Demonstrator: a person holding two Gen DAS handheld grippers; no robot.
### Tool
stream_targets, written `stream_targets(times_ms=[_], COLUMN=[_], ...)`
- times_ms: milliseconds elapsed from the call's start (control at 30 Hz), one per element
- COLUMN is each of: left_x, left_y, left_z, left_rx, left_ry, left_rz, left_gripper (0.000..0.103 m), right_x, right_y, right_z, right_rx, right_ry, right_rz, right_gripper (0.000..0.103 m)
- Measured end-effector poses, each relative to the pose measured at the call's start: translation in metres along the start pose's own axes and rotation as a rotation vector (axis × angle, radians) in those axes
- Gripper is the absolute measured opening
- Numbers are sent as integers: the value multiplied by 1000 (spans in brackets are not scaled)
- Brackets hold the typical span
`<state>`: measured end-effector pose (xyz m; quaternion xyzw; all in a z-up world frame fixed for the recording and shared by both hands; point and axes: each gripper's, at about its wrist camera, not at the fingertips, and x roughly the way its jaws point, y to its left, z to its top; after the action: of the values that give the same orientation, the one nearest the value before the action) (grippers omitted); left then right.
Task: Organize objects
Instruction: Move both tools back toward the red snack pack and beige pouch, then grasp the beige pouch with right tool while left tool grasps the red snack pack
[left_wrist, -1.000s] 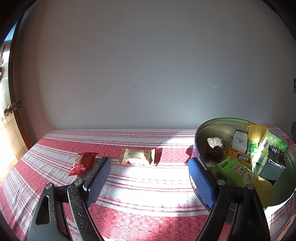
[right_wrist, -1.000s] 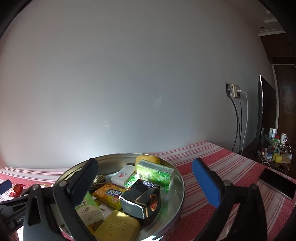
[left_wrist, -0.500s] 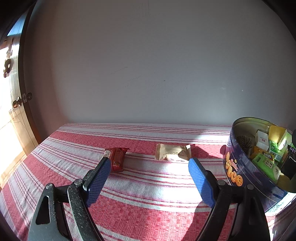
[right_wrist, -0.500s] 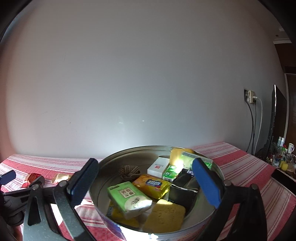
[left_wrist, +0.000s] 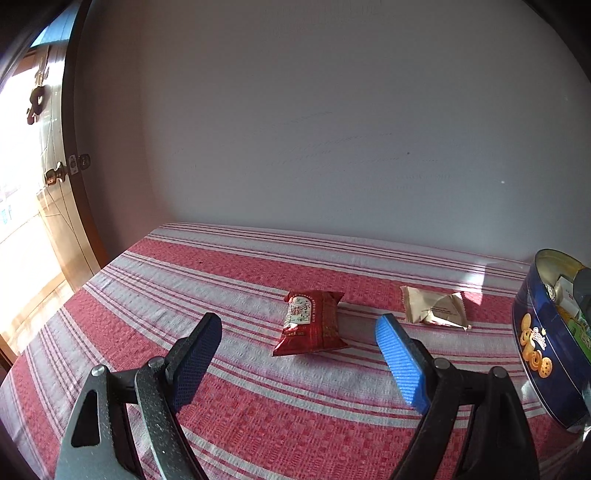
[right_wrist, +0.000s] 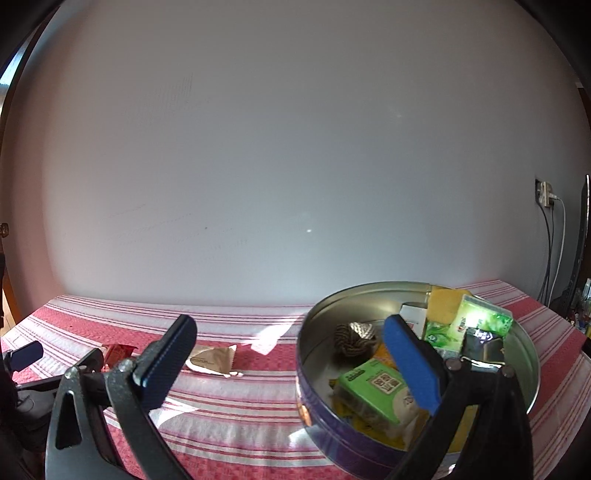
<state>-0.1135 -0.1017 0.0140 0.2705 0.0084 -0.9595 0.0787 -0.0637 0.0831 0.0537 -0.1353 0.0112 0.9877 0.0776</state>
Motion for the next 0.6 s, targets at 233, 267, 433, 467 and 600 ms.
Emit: stream_targets(times_ms=[233,267,433,467,600], left_x=[8,10,19,21,28], left_y=[18,20,29,31,37], left_z=[4,5,8,9,14], left_rx=[-11,-13,-19,-19,-14], left_ry=[15,20,37,39,32], left_rz=[24,27,49,56,102], left_gripper=[87,87,87,87,87], right_x=[19,22,31,33,50], right_y=[24,26,38,39,47], right_z=[1,1,0,0,1], right_rx=[1,-1,2,2,-3], right_ry=[36,41,66,71,107], right_rz=[28,31,48,49,61], right_gripper=[102,102,102,102,102])
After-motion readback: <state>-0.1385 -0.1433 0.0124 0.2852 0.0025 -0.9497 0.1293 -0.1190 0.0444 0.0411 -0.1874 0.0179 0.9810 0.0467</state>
